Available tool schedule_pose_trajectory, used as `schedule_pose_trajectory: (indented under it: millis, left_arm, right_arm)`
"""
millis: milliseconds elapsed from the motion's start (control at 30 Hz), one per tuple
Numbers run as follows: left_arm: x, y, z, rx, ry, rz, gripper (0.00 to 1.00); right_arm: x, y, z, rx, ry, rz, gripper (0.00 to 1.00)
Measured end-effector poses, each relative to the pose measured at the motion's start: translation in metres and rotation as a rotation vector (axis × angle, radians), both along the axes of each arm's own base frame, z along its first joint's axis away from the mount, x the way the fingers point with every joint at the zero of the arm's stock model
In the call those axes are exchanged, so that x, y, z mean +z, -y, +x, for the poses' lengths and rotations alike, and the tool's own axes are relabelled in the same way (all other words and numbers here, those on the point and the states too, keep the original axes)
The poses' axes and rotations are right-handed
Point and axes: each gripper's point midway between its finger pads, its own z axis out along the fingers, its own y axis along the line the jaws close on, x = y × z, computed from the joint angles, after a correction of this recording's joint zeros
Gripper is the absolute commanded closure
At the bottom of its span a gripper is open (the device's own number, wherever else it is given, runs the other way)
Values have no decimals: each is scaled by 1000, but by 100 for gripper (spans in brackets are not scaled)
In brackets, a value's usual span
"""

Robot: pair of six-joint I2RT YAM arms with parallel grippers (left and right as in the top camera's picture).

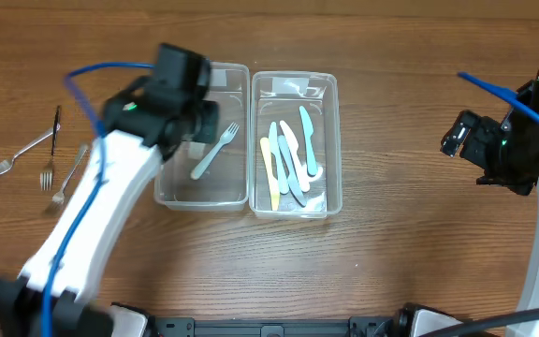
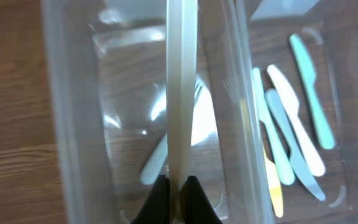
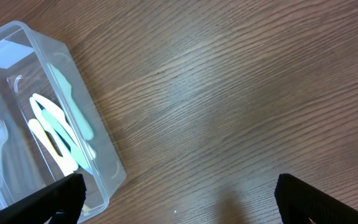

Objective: Pack container
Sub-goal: 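Place white plastic fork into the left container and release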

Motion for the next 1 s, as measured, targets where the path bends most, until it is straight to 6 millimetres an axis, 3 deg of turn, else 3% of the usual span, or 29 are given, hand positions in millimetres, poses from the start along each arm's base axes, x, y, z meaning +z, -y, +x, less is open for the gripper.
schedule_pose_trajectory:
  millis: [133,267,400,500,600,700,800,900,1000]
  left_arm:
    - [-62,5,11,11,-140,43,86]
    - [-105,4,9,19,-247,78,85]
    - [-114,4,8,10,-268,89,73]
    - [-106,2,4,-10,-280,104,54]
    - [-83,-1,5,-18,-281,129,39]
    - [-29,-9,15,-5,-202,145,31]
    - [33,-35,17,53,-85,124,19]
    - [88,-93,4,195,29,101,16]
    - [115,-169,-25,369,59,107,13]
  right_arm:
    - [0,0,0,1,0,3,0]
    - [0,0,0,0,0,3,0]
    - [0,0,0,0,0,3,0]
    - [0,-1,0,1,1,3,0]
    - [0,0,0,0,0,3,0]
    - [0,-1,0,1,1,3,0]
    - [0,0,0,0,0,3,0]
    - [0,-1,0,1,0,3,0]
    - [0,-1,0,0,0,3,0]
